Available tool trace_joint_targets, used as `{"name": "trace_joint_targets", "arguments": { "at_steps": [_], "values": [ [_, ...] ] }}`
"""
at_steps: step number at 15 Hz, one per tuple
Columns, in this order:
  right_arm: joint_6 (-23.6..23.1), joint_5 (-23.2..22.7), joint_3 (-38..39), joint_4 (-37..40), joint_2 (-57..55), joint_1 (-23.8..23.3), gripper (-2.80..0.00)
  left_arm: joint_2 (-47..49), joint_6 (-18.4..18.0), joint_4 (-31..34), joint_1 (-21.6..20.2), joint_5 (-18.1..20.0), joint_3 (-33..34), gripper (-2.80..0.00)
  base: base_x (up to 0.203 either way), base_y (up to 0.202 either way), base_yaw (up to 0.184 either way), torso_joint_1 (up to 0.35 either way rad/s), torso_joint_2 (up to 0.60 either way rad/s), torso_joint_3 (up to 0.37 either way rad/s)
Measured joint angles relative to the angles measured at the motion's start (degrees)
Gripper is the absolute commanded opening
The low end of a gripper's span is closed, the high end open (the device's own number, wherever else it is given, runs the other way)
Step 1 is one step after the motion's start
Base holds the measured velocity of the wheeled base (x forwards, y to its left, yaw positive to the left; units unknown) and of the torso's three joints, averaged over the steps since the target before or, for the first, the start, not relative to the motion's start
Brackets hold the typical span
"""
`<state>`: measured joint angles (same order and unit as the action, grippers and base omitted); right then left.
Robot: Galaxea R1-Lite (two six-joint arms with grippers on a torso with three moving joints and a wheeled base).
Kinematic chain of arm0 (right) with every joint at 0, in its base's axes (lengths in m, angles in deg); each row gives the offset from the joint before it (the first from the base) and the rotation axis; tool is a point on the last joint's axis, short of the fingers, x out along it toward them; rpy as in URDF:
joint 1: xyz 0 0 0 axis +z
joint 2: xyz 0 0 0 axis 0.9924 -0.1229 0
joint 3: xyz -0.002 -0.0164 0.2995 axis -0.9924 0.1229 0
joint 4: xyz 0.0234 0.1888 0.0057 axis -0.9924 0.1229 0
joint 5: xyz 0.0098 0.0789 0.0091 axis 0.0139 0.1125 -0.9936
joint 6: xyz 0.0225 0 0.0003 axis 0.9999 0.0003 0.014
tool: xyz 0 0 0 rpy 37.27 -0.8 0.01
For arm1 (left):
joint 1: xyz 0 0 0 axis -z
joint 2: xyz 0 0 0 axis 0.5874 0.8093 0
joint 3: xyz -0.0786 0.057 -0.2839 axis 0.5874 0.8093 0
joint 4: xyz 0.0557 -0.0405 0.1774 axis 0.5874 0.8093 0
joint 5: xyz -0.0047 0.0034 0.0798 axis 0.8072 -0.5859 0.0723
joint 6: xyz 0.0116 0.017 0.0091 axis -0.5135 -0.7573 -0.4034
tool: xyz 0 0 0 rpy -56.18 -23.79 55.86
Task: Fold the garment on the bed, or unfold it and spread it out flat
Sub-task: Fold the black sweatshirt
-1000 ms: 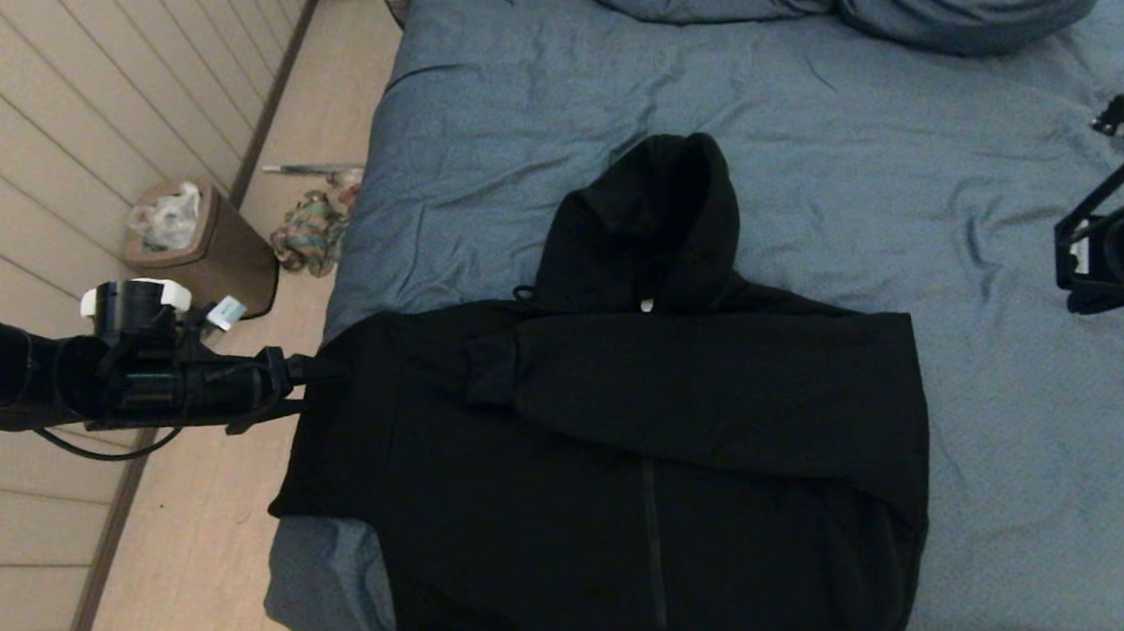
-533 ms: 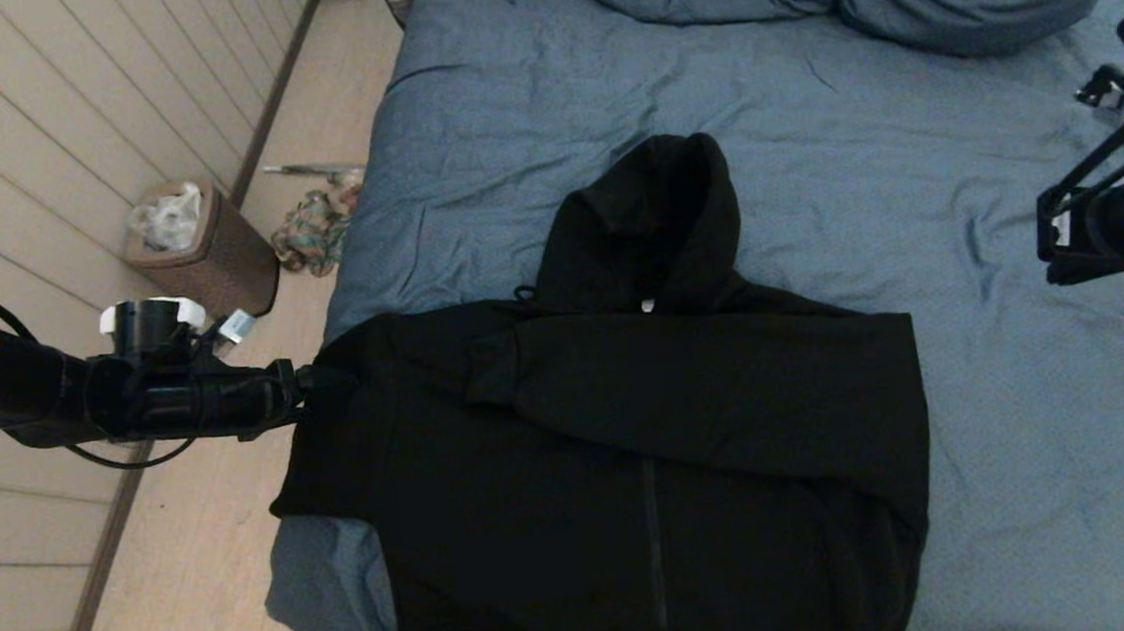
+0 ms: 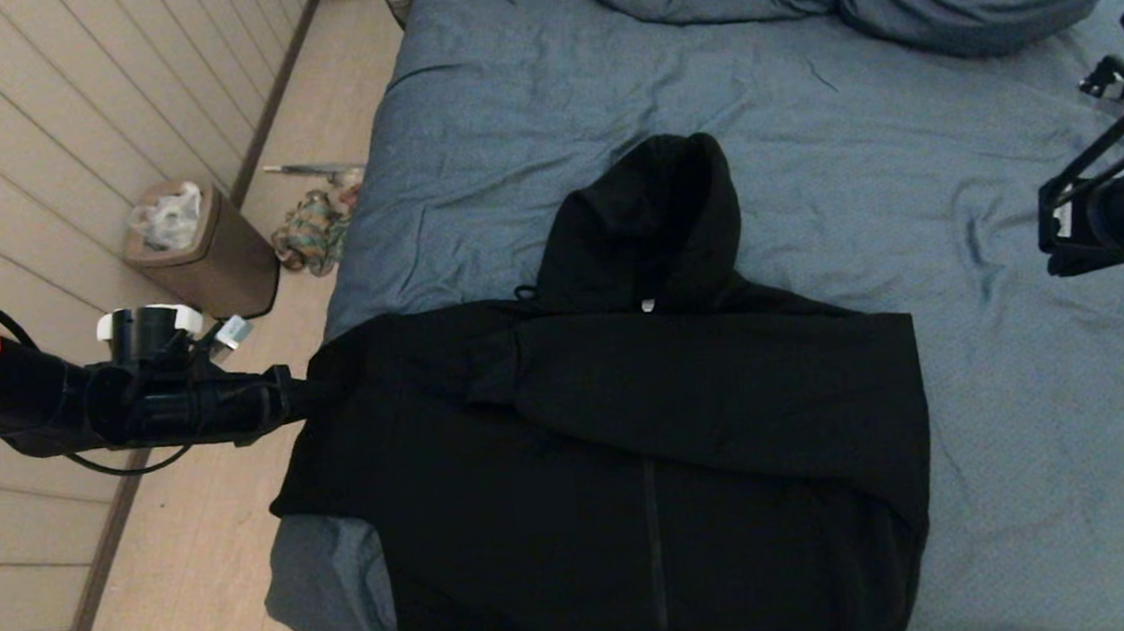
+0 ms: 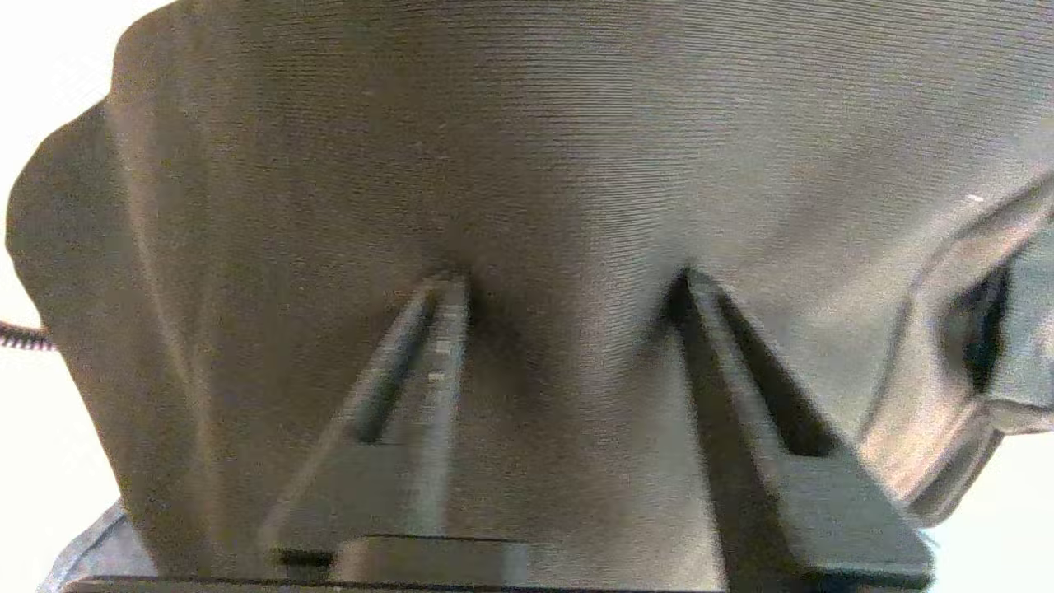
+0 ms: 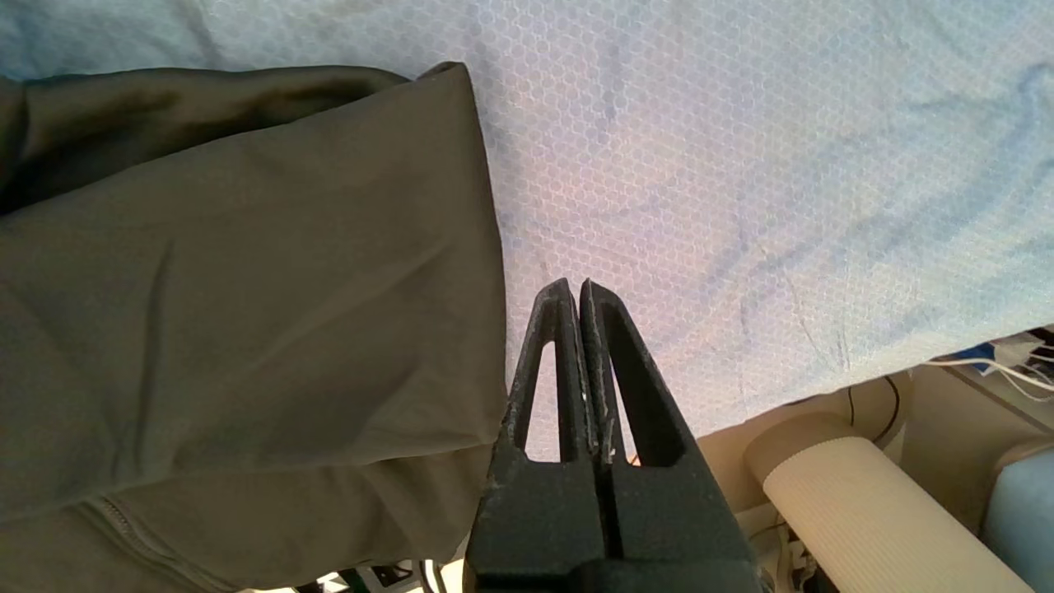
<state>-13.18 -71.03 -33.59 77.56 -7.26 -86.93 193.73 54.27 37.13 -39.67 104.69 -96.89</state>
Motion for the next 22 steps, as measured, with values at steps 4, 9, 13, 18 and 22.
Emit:
{"name": "trace_joint_targets", "arguments": {
  "at_steps": [4, 9, 13, 18, 22],
  "values": [
    [-0.1, 0.0, -0.6, 0.0, 0.0, 0.2, -2.8, -3.3, 0.2, -0.2, -0.1, 0.1, 1.8, -2.8, 0.0, 0.0, 0.0, 0.0, 0.0, 0.0],
    [-1.3, -0.5, -3.9, 0.0, -0.3, 1.2, -2.8, -11.4, 0.1, -1.9, 2.3, -4.6, 3.8, -2.8, 0.0, 0.0, 0.0, 0.0, 0.0, 0.0],
    [-1.3, -4.2, -5.0, 0.0, -0.1, 4.1, -2.8, -18.1, -7.3, -3.2, 10.4, -14.9, 6.1, -2.8, 0.0, 0.0, 0.0, 0.0, 0.0, 0.0],
    [-1.0, -14.3, -4.4, -0.2, 0.0, 6.1, -2.8, -17.9, -15.8, -3.9, 23.2, -33.3, 10.8, -2.8, 0.0, 0.0, 0.0, 0.0, 0.0, 0.0],
    [-0.9, -19.9, -1.4, -6.4, -0.1, 6.3, -2.8, -14.3, -15.3, -4.2, 33.0, -41.0, 12.1, -2.8, 0.0, 0.0, 0.0, 0.0, 0.0, 0.0]
  ]
}}
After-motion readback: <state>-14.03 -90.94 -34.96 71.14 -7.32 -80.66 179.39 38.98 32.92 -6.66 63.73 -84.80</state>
